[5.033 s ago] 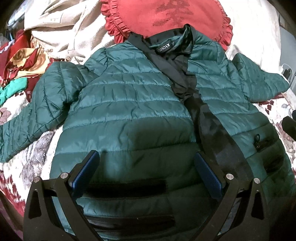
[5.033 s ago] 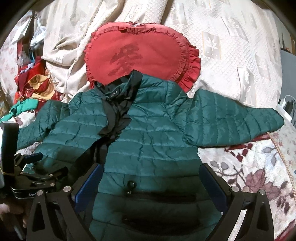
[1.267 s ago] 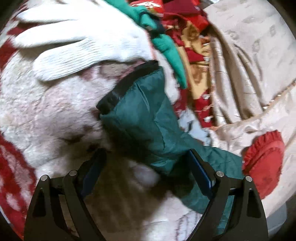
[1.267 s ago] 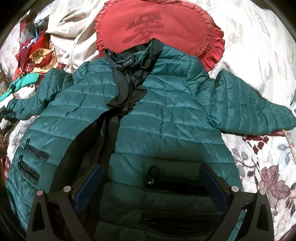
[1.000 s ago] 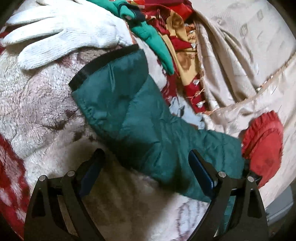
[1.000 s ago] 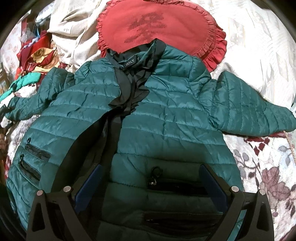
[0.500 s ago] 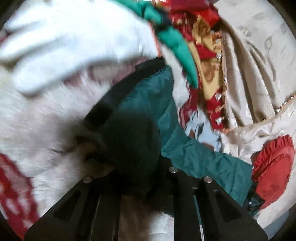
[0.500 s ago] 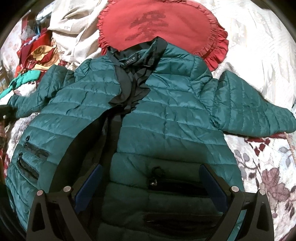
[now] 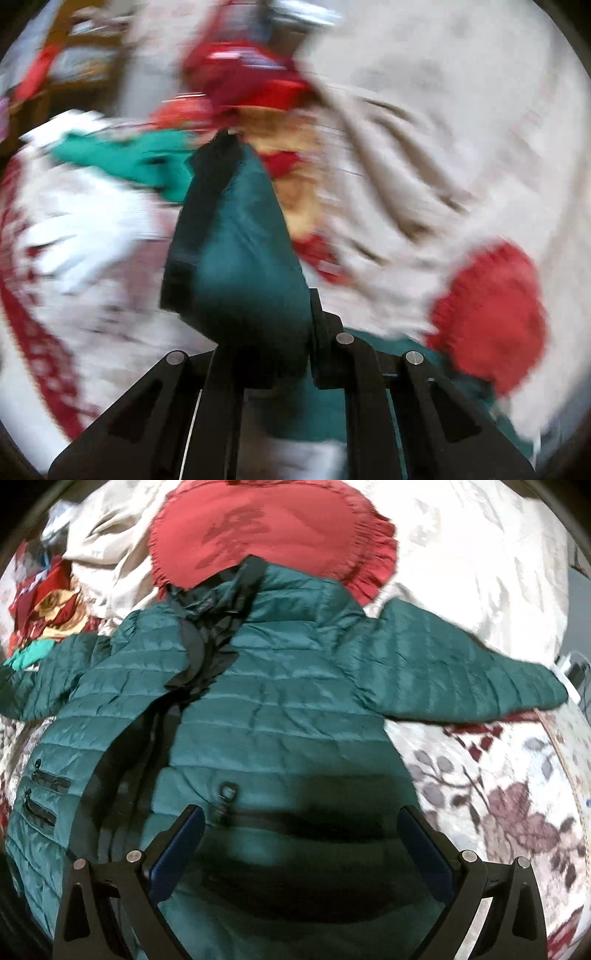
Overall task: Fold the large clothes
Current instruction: 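Grasp the jacket sleeve nearest the left tool and lift it, then fold the held sleeve across the jacket body and open the left tool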
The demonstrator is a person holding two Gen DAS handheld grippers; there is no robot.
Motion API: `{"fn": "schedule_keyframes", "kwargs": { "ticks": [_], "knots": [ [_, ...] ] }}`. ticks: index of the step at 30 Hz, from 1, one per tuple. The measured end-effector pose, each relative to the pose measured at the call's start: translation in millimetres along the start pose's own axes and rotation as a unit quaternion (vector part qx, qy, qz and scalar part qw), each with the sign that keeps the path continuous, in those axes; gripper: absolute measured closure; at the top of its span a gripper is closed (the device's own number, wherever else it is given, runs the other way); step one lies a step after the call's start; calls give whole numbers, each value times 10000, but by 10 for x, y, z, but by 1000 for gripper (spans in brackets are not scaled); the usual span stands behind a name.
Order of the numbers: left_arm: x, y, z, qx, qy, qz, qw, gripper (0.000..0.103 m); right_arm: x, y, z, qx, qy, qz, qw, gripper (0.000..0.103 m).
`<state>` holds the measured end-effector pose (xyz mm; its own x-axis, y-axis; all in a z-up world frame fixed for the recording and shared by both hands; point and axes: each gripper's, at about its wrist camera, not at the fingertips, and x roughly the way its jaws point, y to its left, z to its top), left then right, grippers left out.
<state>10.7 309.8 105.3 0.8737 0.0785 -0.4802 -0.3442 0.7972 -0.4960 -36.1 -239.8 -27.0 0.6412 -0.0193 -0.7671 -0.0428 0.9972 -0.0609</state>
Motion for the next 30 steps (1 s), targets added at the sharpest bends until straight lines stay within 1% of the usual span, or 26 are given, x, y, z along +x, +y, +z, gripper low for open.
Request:
{"fn": "schedule_keyframes", "kwargs": {
  "ticks": [1,3,4,6,7,9,11,13,14,16,17,21,24,26,27,28,29,30],
  "knots": [
    [-2,-250,-60,176,56,-224,9996,92,-5,-28,-22,-1,27,-25,10000,0],
    [-10,-833,-246,572,250,-786,9950,92,3,-110,-73,-36,135,-76,9999,0],
    [17,-1184,-403,803,428,-1133,9894,92,3,-148,-102,-34,188,-105,9998,0],
    [75,-1667,-664,1110,682,-1613,9783,92,2,-215,-146,-16,272,-116,9996,0],
    [112,-1886,-808,1273,815,-1837,9713,92,-1,-239,-164,-6,298,-128,9995,0],
    [209,-2347,-1177,1699,1094,-2267,9528,92,-23,-283,-200,-7,311,-153,9994,0],
    [328,-2678,-1534,2060,1371,-2513,9357,92,-34,-319,-234,-52,337,-181,9993,0],
    [482,-2892,-1826,2197,1713,-2721,9210,92,-26,-355,-272,-83,388,-183,9990,0],
    [575,-2959,-1974,2239,1872,-2758,9158,92,-19,-365,-282,-90,408,-184,9990,0],
    [764,-3015,-2200,2227,2131,-2727,9114,92,-11,-394,-301,-106,443,-181,9988,0],
    [844,-3019,-2276,2188,2228,-2707,9106,92,-7,-409,-307,-109,455,-186,9987,0],
    [1187,-2971,-2557,1904,2577,-2500,9137,92,30,-453,-298,-92,500,-204,9985,0],
    [1390,-2997,-2719,1849,2736,-2327,9148,92,80,-466,-285,-113,542,-187,9983,0],
    [1455,-3002,-2813,1861,2863,-2213,9135,86,116,-470,-278,-142,571,-189,9981,0],
    [1478,-3012,-2864,1876,2970,-2172,9107,73,128,-471,-273,-147,586,-179,9980,0],
    [1498,-3034,-2908,1871,3089,-2165,9070,63,137,-476,-273,-152,594,-165,9980,0],
    [1506,-3009,-2917,1855,3212,-2179,9028,60,137,-489,-272,-142,589,-158,9980,0],
    [1502,-2988,-2898,1849,3253,-2200,9009,58,136,-497,-271,-126,584,-159,9981,0]
  ]
}}
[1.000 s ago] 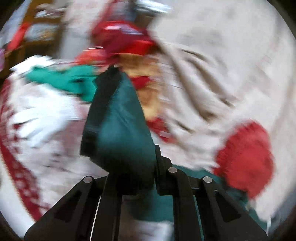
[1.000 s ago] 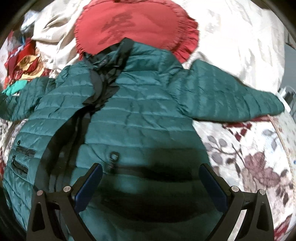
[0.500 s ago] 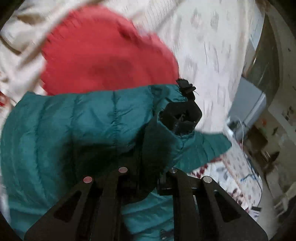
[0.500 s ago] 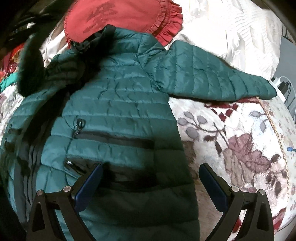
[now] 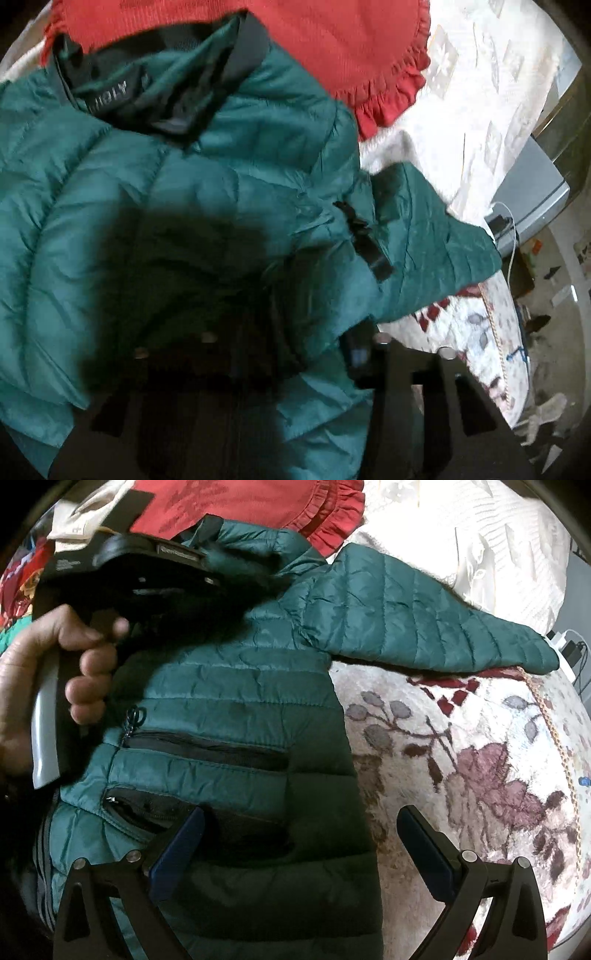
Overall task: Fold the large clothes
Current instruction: 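Fold the held sleeve across the jacket body and open the left tool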
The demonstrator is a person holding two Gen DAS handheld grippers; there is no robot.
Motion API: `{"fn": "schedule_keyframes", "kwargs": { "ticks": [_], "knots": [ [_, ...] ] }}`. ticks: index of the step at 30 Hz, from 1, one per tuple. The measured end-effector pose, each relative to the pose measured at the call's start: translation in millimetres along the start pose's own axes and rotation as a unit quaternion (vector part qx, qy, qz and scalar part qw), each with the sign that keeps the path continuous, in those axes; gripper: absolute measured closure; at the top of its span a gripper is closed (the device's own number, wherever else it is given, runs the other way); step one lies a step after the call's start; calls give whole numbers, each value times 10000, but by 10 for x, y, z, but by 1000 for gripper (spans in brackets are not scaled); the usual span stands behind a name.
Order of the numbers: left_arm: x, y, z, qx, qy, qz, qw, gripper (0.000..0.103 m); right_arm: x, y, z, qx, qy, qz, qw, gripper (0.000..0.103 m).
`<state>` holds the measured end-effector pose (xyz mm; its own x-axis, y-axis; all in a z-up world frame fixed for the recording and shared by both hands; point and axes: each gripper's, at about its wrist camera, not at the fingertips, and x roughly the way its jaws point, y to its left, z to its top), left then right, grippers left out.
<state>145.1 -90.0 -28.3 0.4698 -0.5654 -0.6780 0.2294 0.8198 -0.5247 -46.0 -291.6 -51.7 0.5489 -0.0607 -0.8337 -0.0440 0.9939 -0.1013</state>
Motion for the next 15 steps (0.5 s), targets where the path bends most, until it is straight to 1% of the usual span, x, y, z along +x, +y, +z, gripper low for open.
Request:
{"fn": "schedule_keyframes", "kwargs": {
  "ticks": [3,5,6,7,9,10,12,13,14,15],
  "knots": [
    [-168,100,-7,-35,130,-163,9998,48,-25,-48,4,102,-36,-64,9999,0],
    [-309,106,-14,-52,136,-248,9996,48,-73,-71,17,177,-118,-126,9997,0],
    [-419,129,-15,-42,79,-267,9996,45,-103,-79,27,220,-173,-150,9995,0],
    [-442,77,-14,-30,13,-244,9997,39,-146,-84,41,287,-252,-160,9991,0],
    [-701,185,12,-46,-233,-132,9996,35,-209,-71,76,404,-372,-147,9984,0],
    [-869,311,26,-47,-394,-43,9992,34,-240,-51,98,458,-442,-124,9979,0],
    [-1157,576,62,-128,-725,300,9968,34,-291,12,156,546,-588,-37,9968,0],
    [-1294,736,84,-225,-903,572,9940,34,-309,46,187,568,-653,20,9962,0],
    [-1432,917,107,-374,-1075,912,9893,34,-338,91,243,605,-776,126,9951,0],
    [-1565,1115,116,-595,-1282,1195,9827,34,-352,120,292,628,-877,200,9940,0]
  ]
}}
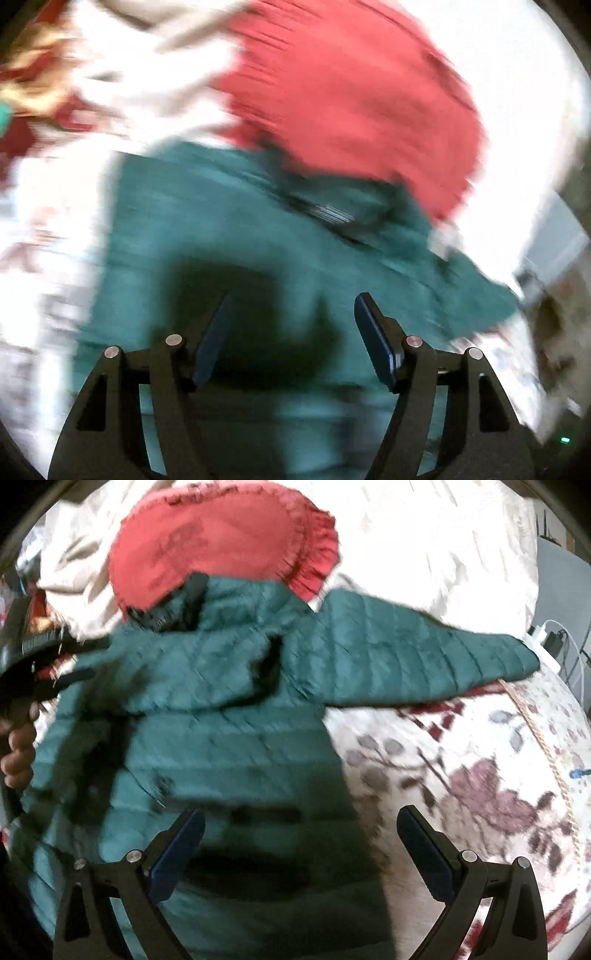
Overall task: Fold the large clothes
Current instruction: 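Fold the held sleeve across the jacket body and open the left tool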
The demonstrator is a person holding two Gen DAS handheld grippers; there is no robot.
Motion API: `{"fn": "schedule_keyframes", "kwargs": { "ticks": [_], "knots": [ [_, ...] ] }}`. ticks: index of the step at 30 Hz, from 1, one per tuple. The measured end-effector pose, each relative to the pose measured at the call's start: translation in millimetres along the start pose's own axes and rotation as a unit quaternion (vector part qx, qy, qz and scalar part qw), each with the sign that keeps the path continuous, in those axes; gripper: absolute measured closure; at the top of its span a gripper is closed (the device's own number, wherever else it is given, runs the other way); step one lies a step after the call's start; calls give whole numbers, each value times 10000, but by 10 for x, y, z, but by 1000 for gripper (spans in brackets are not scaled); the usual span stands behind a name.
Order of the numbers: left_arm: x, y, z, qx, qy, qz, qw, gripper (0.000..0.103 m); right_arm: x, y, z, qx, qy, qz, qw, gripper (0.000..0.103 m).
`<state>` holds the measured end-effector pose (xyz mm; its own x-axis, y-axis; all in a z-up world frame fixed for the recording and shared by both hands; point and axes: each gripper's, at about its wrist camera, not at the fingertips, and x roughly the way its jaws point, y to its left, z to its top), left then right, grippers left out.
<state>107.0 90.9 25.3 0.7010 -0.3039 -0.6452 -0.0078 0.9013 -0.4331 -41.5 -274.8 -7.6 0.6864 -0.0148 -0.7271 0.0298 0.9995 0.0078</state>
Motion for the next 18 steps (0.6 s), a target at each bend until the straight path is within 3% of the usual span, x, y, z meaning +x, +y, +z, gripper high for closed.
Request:
{"fn": "schedule_keyframes", "kwargs": {
  "ticks": [2,6,8,9,12,15,18],
  "knots": [
    [-72,336,49,-464,-255,312,9981,34,-4,128,179,-66,-274,198,9994,0],
    [-32,807,102,-1204,-175,598,9908,38,143,352,594,-205,-600,579,9963,0],
    [-16,858,139,-1333,-240,608,9889,41,360,470,808,-91,-484,1057,9932,1],
    [-7,878,156,-1361,-260,641,9883,41,471,533,887,-37,-417,1354,9899,7],
    [88,880,175,-1423,-214,579,9879,43,811,701,1017,-136,-101,1864,9823,10],
    [220,832,159,-1331,-43,517,9897,44,1269,688,1018,-134,367,1675,9851,11],
    [418,725,145,-1040,200,738,9916,44,1635,463,927,204,935,1306,9868,16]
  ]
}}
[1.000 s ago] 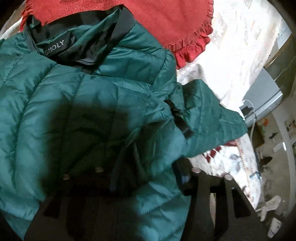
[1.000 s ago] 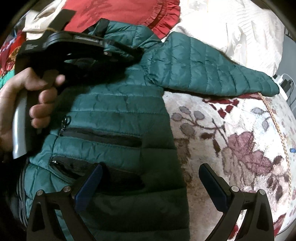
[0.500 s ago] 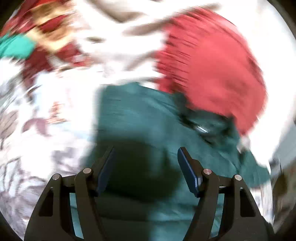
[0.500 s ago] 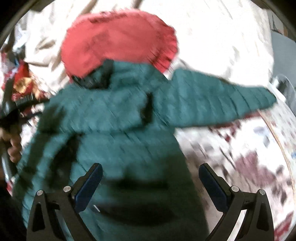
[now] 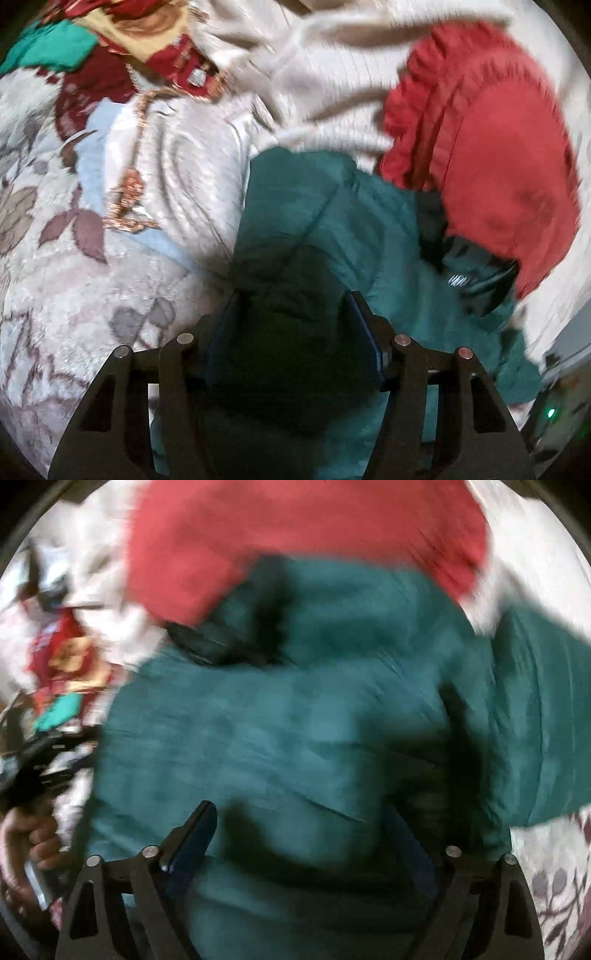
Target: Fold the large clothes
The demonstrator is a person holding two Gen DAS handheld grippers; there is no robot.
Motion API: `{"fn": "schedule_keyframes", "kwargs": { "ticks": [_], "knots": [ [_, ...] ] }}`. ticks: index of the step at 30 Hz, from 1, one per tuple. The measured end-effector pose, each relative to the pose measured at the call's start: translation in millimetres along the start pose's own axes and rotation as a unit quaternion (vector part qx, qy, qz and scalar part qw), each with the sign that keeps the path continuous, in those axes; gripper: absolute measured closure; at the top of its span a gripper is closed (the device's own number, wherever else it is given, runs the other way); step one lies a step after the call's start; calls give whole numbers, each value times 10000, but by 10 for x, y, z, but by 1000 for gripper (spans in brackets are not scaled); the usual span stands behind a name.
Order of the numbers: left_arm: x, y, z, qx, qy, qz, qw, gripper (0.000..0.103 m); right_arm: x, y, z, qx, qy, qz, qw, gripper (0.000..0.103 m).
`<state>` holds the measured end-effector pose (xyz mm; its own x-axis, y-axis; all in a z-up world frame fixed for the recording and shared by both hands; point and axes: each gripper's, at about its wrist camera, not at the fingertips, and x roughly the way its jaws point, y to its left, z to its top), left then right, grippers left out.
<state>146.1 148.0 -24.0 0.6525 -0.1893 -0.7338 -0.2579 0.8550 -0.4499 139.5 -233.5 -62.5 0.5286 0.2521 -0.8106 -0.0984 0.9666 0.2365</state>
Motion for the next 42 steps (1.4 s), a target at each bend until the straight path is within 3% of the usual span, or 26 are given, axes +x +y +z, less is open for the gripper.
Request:
{"fn": "schedule_keyframes", "kwargs": {
  "ticks": [3,7,10,12,14,16,18,20,23,24,26,29,32,38,42],
  "knots": [
    [89,23,-25,-83,76,124,9999,43,9,-50,5,-6,18,96,10000,16],
    [49,71,-23,-183,-2,93,9998,43,68,66,-39,-329,169,164,9992,0],
    [-133,69,-13,-252,-437,58,9987,44,59,99,-42,-344,162,189,9991,0],
    [-297,-32,3,-12,-878,8,9961,43,22,78,-5,-328,145,153,9992,1],
    [-348,-177,0,365,-1033,47,9940,43,-182,118,84,-250,-249,-104,9993,1],
    [-219,-281,-28,578,-743,177,9954,43,-381,243,178,-285,-895,-102,9955,1],
    [11,-316,-75,654,-266,325,9970,43,-409,358,247,-373,-1129,-94,9929,1],
    [187,-343,-130,883,16,588,9944,42,-235,457,299,-546,-967,-187,9936,1],
    [250,-383,-167,1165,-7,786,9901,29,308,397,274,-575,34,-553,9968,0],
    [270,-370,-166,1138,32,812,9902,23,345,364,267,-482,57,-444,9978,0],
    [299,-338,-168,1093,91,788,9908,23,323,298,282,-314,-18,-222,9993,0],
    [230,-327,-125,1000,92,706,9924,23,316,324,261,-466,16,-210,9987,0],
    [-15,-379,-168,1187,-1,519,9916,23,72,293,200,-557,-204,-352,9976,1],
    [-634,-440,-502,1382,-445,311,9889,23,-832,534,-208,-887,-1037,-862,9869,1],
    [-1073,-497,-915,1417,-357,-12,9893,23,-1295,564,-596,-661,-1386,-461,9871,1]
  ]
}}
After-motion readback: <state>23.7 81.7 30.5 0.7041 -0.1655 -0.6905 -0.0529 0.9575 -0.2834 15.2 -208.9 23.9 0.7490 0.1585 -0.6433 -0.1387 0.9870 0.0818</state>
